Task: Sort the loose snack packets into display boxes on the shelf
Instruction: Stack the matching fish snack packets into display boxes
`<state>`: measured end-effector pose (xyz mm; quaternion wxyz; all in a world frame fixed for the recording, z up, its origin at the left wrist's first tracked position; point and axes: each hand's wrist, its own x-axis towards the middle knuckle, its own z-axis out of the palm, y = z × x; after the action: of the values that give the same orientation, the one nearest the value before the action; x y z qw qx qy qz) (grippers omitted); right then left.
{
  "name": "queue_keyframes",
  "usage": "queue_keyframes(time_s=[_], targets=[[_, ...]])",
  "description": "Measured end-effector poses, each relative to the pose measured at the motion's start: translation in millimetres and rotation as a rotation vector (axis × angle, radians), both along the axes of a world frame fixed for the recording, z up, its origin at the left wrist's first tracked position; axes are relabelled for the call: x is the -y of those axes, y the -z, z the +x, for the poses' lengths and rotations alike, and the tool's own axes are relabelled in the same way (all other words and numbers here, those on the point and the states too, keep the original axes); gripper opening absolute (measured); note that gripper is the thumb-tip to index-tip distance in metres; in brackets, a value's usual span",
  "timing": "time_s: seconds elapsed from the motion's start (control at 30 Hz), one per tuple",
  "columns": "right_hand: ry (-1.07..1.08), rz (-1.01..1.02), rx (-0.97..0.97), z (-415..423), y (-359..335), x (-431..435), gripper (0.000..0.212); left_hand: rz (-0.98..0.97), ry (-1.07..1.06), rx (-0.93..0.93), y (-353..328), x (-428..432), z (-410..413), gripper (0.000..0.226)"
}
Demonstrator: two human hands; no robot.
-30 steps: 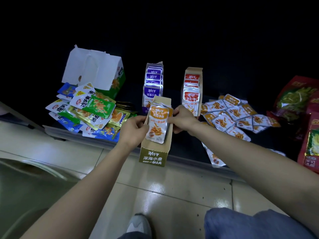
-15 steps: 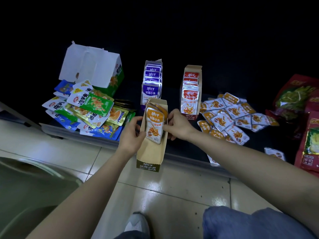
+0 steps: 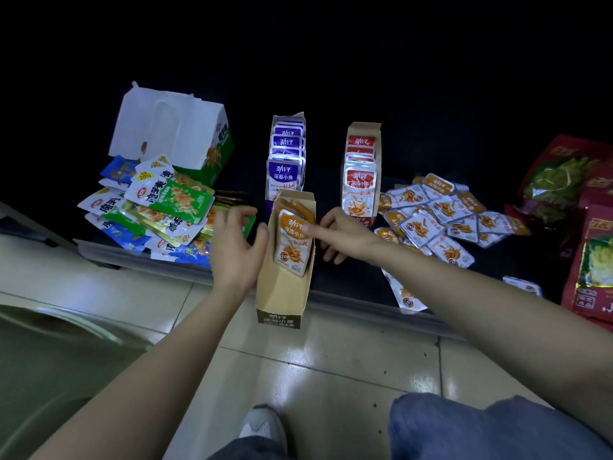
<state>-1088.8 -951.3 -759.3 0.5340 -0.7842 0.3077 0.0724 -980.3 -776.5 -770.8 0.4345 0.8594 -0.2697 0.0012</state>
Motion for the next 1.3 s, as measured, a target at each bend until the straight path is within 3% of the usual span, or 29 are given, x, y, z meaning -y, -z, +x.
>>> queue_keyframes(time_s=[0.1, 0.2, 0.3, 0.37, 0.47, 0.53, 0.63, 0.7, 0.83, 1.0, 1.13, 1.3], targets=[[0.086, 0.022, 0.079, -14.3, -14.5, 30.4, 0.043, -0.135, 0.148, 0.187, -33.6, 30.4, -14.6, 0.022], [0.211, -0.017, 0.162, -45.1, -20.8, 68.1, 0.021, -0.114, 0.46, 0.259, -51.7, 84.5, -43.1, 0.02], [0.281, -0.204, 0.071, -91.2, -4.8, 98.6, 0.01, 0.187, 0.727, 0.116, -39.3, 140.1, -78.0, 0.016], [0.306, -0.261, -0.04, -121.4, 17.4, 112.5, 0.001, 0.385, 0.774, -0.013, -14.6, 163.2, -94.1, 0.017], [0.319, -0.349, -0.11, -154.6, 49.6, 122.8, 0.022, 0.558, 0.759, -0.089, 21.7, 171.5, -107.7, 0.027], [0.276, -0.499, -0.125, -167.5, 63.8, 124.9, 0.047, 0.649, 0.722, -0.119, 40.0, 171.9, -113.3, 0.045], [0.08, -0.582, -0.236, -177.6, 79.0, 126.7, 0.093, 0.638, 0.672, -0.142, 58.3, 177.0, -122.2, 0.066], [-0.027, -0.6, -0.29, -177.8, 89.5, 129.9, 0.1, 0.622, 0.645, -0.149, 67.1, 183.1, -126.9, 0.078], [0.017, -0.721, -0.129, -173.0, 97.6, 140.9, 0.082, 0.61, 0.584, -0.099, 77.4, 187.5, -128.8, 0.084], [0.029, -0.849, 0.155, -177.7, 109.6, 141.4, 0.053, 0.43, 0.526, -0.143, 79.8, 184.0, -127.0, 0.062], [0.069, -0.9, 0.226, -179.7, 104.9, 138.7, 0.039, 0.296, 0.47, -0.194, 75.1, 182.2, -131.3, 0.055], [0.101, -0.894, 0.283, -183.0, 102.3, 135.1, 0.027, 0.141, 0.304, -0.433, 65.5, 188.6, -134.3, 0.04]])
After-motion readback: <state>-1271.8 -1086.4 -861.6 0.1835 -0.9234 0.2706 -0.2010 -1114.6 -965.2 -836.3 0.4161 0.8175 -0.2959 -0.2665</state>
